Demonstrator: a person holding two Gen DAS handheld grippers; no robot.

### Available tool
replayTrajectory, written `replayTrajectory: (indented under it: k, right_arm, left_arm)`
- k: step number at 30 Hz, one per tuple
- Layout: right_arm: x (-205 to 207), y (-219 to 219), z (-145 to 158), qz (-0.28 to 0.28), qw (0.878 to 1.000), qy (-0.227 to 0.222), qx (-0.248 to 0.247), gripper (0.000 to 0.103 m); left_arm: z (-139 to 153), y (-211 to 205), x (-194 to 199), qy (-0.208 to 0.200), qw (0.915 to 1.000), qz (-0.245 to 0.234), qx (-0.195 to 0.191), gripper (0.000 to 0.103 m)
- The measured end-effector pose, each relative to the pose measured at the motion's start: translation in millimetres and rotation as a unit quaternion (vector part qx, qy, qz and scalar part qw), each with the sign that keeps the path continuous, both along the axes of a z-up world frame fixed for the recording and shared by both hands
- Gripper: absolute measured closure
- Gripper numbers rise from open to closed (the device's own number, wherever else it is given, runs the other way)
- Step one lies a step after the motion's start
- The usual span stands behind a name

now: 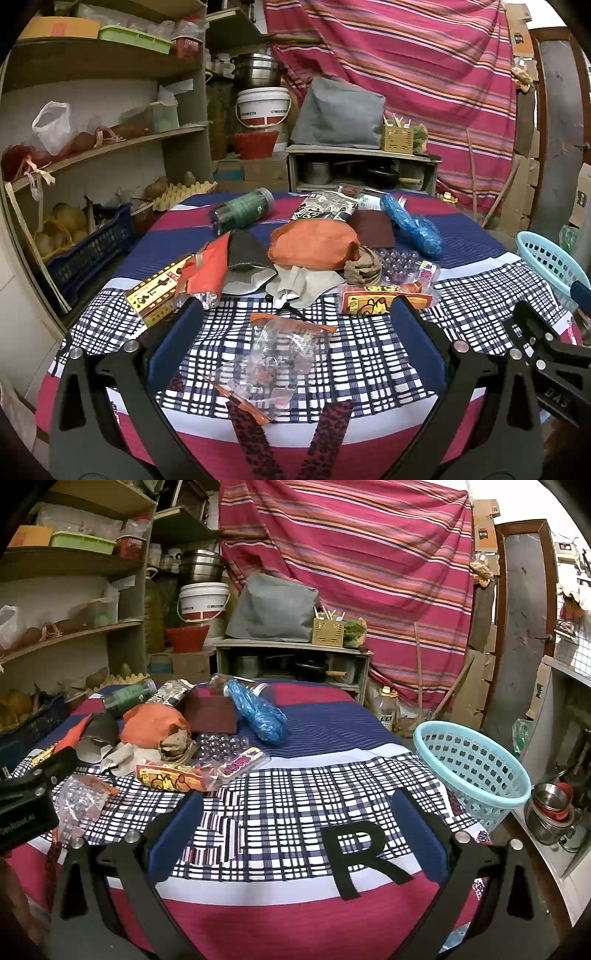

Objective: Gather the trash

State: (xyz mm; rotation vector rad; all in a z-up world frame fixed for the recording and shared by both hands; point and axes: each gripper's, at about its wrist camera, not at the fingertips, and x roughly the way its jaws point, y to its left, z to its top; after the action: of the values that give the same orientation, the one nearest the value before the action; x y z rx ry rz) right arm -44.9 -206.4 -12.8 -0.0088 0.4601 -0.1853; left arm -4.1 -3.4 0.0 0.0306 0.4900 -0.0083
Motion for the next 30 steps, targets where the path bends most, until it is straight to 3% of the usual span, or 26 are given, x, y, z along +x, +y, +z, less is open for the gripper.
replayTrajectory:
  k: [30]
  right_arm:
    - [-2.0,-4.7,-2.2,-0.002,1.000,0.004,-0.001,0.004]
  left_arm:
    - [-1.4,-1.1,0.7,0.001,1.0000,0.000,0.001,0.005]
